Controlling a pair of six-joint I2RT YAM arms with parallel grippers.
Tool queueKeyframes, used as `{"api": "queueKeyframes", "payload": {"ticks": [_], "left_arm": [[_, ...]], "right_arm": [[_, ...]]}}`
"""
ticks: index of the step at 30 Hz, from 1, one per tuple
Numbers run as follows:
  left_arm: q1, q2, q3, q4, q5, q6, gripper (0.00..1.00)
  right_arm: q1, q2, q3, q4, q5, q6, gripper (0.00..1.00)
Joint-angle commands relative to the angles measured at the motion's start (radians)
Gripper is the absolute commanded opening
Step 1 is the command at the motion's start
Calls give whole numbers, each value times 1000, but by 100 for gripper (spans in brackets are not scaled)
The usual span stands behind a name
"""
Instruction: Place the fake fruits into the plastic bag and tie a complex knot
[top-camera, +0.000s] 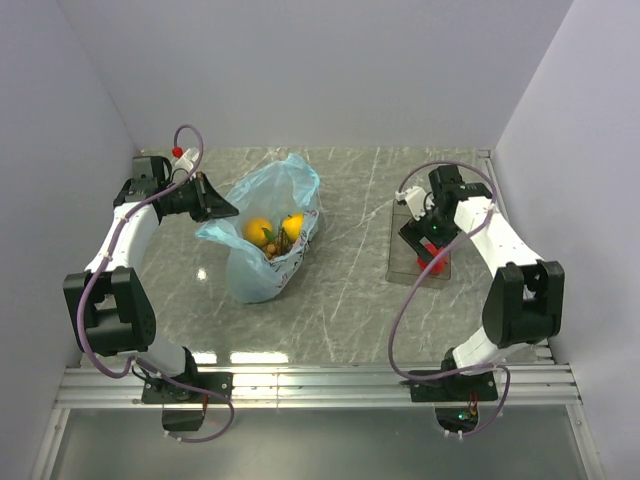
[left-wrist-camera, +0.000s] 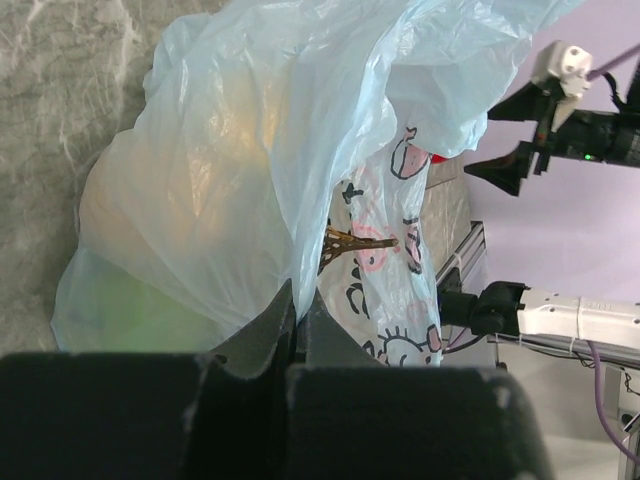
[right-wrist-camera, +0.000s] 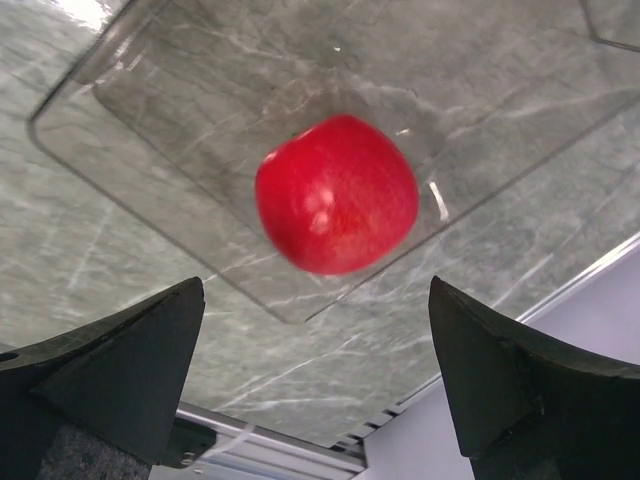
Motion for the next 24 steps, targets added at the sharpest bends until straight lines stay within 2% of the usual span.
{"api": "queueKeyframes", "payload": {"ticks": [1,14,20,22,23,24], "left_arm": [[-2,-42,6,-12,-4,38,2],[-2,-36,-6,-13,-2,37,2],[-1,-30,11,-16,-1,42,2],[-1,-24,11,-13,2,40,2],[-2,-24,12,-13,5,42,2],[-1,-21,15,-13,5,40,2]], "right_arm": [[-13,39,16,48,6,-78,100],[-13,224,-7,115,18,-137,100],[-13,235,8,89,18,-141,98],[-13,238,19,79,32,-146,89],[-14,238,25,67,37,-146,78],[-14,237,48,59,31,-144,74]]}}
